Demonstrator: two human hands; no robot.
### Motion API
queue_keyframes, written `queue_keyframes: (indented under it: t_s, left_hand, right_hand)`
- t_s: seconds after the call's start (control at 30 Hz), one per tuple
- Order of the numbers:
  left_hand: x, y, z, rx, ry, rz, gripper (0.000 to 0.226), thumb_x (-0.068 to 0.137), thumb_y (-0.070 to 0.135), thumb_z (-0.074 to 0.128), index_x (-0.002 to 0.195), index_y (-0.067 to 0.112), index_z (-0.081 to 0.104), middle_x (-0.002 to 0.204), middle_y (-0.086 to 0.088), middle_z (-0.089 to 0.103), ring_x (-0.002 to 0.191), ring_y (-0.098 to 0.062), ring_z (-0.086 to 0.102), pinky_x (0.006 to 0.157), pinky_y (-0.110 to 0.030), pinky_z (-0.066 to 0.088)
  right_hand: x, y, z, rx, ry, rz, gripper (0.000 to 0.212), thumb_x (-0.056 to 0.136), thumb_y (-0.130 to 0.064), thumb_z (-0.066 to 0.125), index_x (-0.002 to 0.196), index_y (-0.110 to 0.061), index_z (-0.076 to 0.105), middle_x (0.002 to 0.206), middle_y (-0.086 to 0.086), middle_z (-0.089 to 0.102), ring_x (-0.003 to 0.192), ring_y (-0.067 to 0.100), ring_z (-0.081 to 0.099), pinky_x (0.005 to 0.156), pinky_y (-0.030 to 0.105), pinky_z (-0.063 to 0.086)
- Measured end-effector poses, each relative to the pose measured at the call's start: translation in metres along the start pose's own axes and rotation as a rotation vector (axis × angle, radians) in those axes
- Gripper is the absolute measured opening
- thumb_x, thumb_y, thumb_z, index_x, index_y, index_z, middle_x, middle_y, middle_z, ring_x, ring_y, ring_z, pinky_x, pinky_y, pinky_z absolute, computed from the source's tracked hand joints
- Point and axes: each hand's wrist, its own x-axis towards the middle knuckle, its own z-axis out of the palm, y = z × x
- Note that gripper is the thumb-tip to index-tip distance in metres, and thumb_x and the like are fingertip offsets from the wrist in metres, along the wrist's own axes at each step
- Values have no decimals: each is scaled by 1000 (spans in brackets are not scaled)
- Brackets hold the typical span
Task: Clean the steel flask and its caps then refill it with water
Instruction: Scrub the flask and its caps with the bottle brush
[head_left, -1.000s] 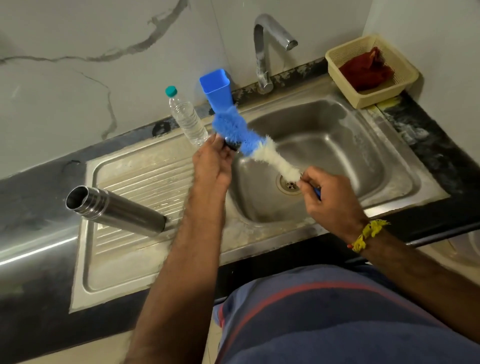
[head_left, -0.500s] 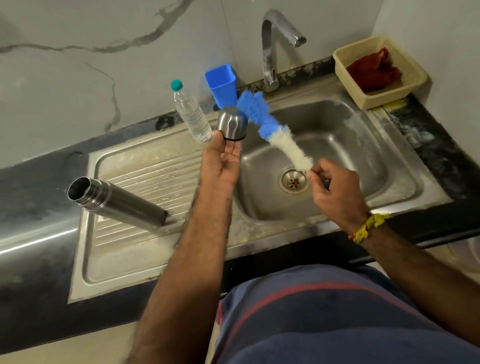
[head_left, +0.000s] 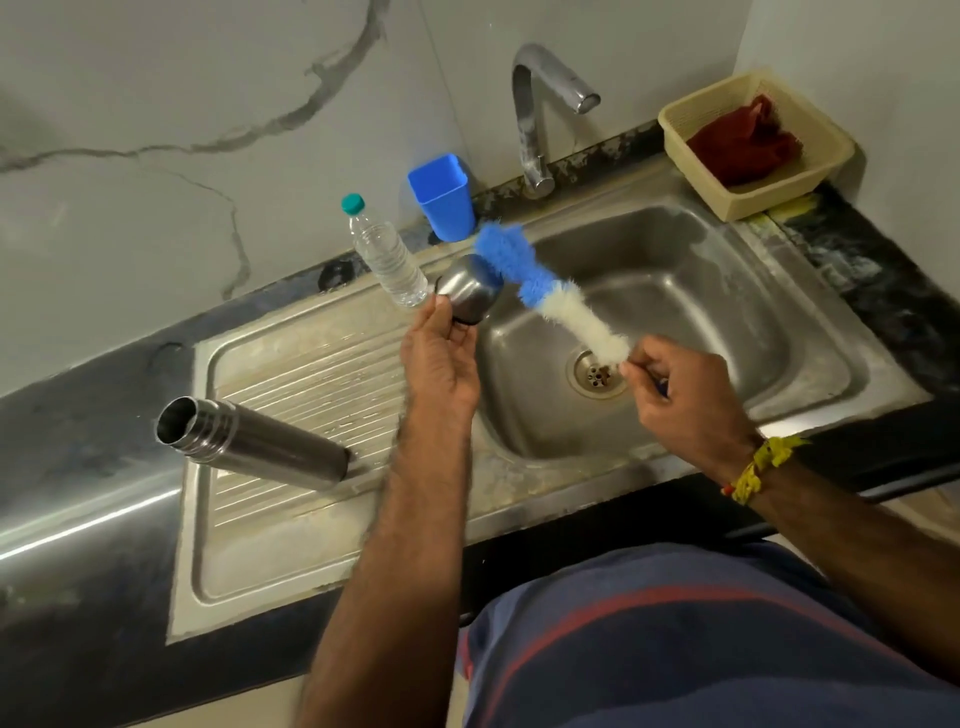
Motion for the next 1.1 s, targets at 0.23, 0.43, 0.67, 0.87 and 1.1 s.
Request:
queue_keyframes:
  t_s: [0.23,0.43,0.67,0.87,1.1]
  left_hand:
    - [-3,-10,10,31,43,0,32,98,3,60,129,-6,60,123,-26,66,99,-30,67,91,-41,58]
    - [-9,-11,16,103,71,16,6,96,7,67,101,7,69,91,-5,76,81,-15,74,84,-32,61]
    - [-9,-11,7,161,-40,22,2,96,10,68,96,8,67,96,-8,74,98,-25,71,92,-40,59]
    - [-8,-15,13,374,-10,204,33,87,7,78,107,16,53,105,-8,66,101,-25,68,100,-53,55]
    - [15,-1,-16,913,-69,592,99,66,-3,88,145,19,33,117,3,57,107,-13,65,88,-23,58]
  right_hand:
    - [-7,-3,7,15,3,17,20,91,-10,64,78,-20,54,61,-8,61,55,6,57,51,9,35]
    - [-8,2,7,68,-27,32,19,92,-9,64,76,-13,55,62,-1,62,52,11,53,50,17,39]
    - [-9,3,8,136,-56,96,22,92,-7,65,73,-11,55,59,2,62,50,9,49,52,13,36]
    - [-4,4,7,157,-55,119,23,91,-8,65,72,-12,54,56,-1,59,52,5,47,54,17,38]
    - [-10,10,-15,52,-13,110,17,91,-5,66,75,-5,60,61,-5,64,56,6,57,53,13,41]
